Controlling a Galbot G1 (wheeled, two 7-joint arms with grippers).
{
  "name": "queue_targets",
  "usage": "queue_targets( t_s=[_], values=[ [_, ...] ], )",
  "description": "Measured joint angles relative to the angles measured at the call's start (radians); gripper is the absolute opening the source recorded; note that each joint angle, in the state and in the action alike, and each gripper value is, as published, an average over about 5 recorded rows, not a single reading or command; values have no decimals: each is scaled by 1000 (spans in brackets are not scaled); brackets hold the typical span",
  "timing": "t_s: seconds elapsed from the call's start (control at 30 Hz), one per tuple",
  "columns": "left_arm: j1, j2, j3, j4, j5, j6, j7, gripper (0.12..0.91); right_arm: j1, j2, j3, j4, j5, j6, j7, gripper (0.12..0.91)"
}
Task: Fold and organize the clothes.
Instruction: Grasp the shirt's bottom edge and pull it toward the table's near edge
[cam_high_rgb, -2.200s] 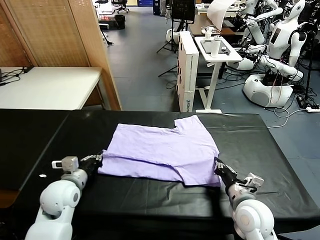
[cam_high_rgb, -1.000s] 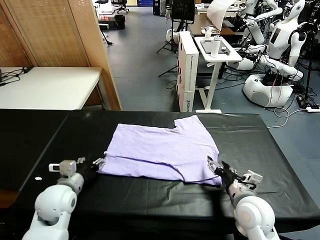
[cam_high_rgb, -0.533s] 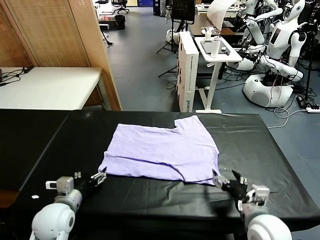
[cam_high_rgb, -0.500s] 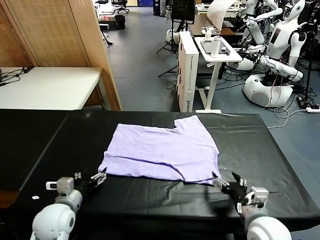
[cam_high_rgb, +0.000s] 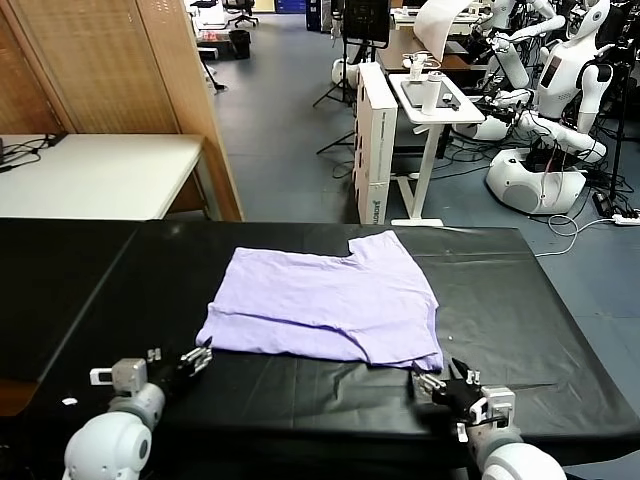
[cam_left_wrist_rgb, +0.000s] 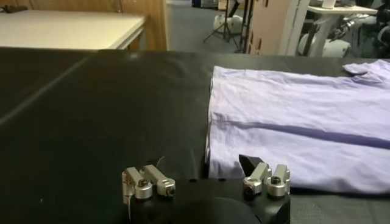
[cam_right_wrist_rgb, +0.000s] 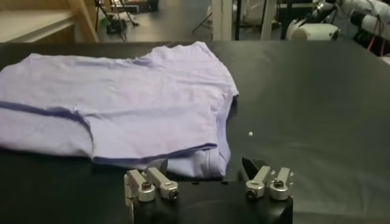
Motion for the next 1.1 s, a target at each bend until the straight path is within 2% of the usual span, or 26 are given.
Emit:
queue_targets(
  t_s=[0.1,0.2,0.27,0.4,0.53,0.63,0.8,1.1],
  values=[
    [3,-1,3,4,0,0,1,848,1,-2,-1,-3,1,0,0,790],
    [4,-1,6,10,0,1,2,761,1,-3,-4,-7,2,0,0,755],
    [5,0,8,12,-1,3,3,706,-1,-4,-5,-7,4,0,0,703],
    [9,5,10,8,-4,12,4,529,-4,-9,-6,-6,9,1,-1,518],
    [20,11,9,-6,-7,28,6,303,-14,-18,-4,3,21,-1,0,275],
    [33,15,8,-21,-6,47,7,217,-26,-26,2,14,36,-5,4,173],
    [67,17,6,-59,17,76,20,179,-53,-38,15,36,42,-19,8,151],
    [144,19,-10,-134,85,77,39,158,-119,-69,49,105,1,-77,15,151]
  ],
)
